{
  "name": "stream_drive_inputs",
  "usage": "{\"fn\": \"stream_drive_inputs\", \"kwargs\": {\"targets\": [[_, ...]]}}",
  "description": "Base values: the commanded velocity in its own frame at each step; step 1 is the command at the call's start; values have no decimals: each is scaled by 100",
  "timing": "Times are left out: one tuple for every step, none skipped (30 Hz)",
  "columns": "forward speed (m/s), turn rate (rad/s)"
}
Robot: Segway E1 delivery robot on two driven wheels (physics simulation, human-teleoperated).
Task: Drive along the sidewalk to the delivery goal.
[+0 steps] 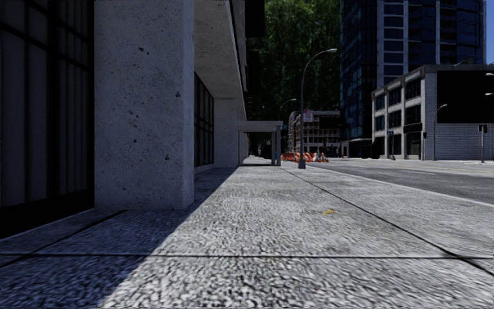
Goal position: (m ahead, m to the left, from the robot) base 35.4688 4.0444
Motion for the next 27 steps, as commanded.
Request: {"fn": "stream_drive_inputs", "kwargs": {"targets": [[200,0],[200,0],[200,0],[200,0],[200,0],[200,0],[200,0],[200,0],[200,0],[200,0],[200,0],[200,0],[200,0],[200,0],[200,0],[200,0],[200,0],[200,0],[200,0],[200,0],[200,0],[200,0],[200,0],[200,0],[200,0],[200,0],[200,0]]}}
